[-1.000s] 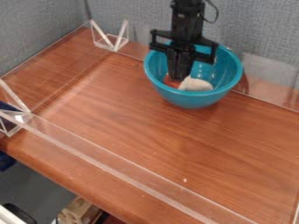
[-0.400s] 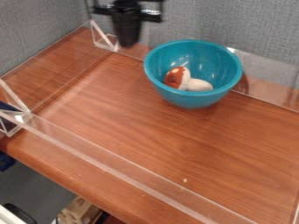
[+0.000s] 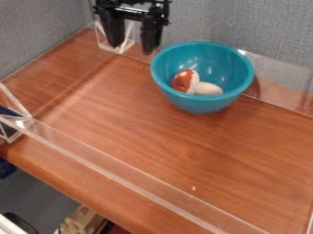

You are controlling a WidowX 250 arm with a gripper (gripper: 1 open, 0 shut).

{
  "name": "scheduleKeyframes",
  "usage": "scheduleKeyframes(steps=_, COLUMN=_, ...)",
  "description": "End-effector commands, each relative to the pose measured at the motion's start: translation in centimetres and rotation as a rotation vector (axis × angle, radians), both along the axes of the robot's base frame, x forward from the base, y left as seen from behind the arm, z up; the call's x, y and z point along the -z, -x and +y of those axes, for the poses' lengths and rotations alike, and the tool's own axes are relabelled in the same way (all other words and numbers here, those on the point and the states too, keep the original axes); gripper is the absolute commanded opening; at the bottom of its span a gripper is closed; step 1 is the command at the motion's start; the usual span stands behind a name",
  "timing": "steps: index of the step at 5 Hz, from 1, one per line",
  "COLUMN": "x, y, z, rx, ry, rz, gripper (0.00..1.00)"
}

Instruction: Remove the mushroom from inside the blue bowl and put it on the table

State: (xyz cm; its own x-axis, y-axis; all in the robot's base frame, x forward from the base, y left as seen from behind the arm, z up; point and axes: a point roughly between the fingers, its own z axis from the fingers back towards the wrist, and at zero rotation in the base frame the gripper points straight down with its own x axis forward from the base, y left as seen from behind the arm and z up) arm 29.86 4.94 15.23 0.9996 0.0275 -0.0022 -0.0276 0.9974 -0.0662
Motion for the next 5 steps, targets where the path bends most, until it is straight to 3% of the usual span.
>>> scheduleKeyframes(steps=1, x=-0.4, y=-1.0, z=-0.4, rx=0.015, ry=-0.004, rz=-0.033, gripper=1.0)
scheduleKeyframes(steps=3, x=1.0, y=-3.6, z=-1.7, rx=0.042, ry=0.013, rz=-0.041, gripper=1.0)
scheduleKeyframes(steps=5, x=2.8, y=-5.6, z=-2.2, rx=0.043, ry=0.016, rz=-0.039, gripper=1.0)
